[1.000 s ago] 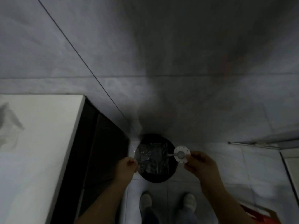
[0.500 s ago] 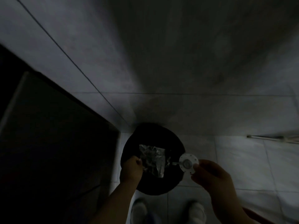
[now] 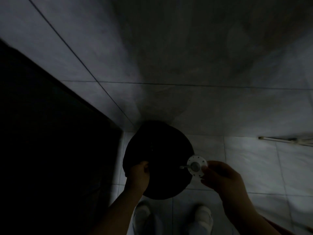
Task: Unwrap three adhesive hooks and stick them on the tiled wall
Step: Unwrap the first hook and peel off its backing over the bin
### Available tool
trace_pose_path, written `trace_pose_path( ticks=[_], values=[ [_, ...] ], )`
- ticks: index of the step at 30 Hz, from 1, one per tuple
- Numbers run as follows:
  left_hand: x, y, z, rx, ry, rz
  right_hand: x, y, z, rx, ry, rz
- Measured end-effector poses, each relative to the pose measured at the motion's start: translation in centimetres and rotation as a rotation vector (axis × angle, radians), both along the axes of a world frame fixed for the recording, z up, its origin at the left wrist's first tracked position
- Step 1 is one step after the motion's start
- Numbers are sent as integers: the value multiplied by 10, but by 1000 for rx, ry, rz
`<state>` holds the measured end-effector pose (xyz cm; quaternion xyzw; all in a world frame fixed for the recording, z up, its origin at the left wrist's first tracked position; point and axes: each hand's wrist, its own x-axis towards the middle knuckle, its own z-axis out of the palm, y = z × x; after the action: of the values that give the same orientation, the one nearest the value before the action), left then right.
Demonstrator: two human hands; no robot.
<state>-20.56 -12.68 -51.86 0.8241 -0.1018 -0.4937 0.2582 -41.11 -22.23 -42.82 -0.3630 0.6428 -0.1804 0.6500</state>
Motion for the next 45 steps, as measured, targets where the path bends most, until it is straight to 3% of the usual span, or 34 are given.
trace_pose_path(
  ticks=[7, 11, 17, 20, 34, 42, 45],
  values=[
    [-29, 27, 72, -149, 413, 488, 31, 19, 34, -92, 64, 136],
    [-38, 27, 123, -273, 501, 618, 52, 30, 57, -218, 74, 325],
    [-40, 19, 169, -436, 574, 665, 62, 48, 78, -550, 189, 526],
    [-40, 16, 172, -473, 585, 685, 65, 48, 86, -622, 168, 546],
    [-16, 18, 202, -437, 751, 686, 71, 16, 135, -410, -172, 665],
    [-24, 13, 220, -406, 790, 668, 67, 16, 152, -408, -176, 592],
    [-29, 10, 227, -360, 776, 620, 64, 16, 160, -462, -104, 774]
  ],
)
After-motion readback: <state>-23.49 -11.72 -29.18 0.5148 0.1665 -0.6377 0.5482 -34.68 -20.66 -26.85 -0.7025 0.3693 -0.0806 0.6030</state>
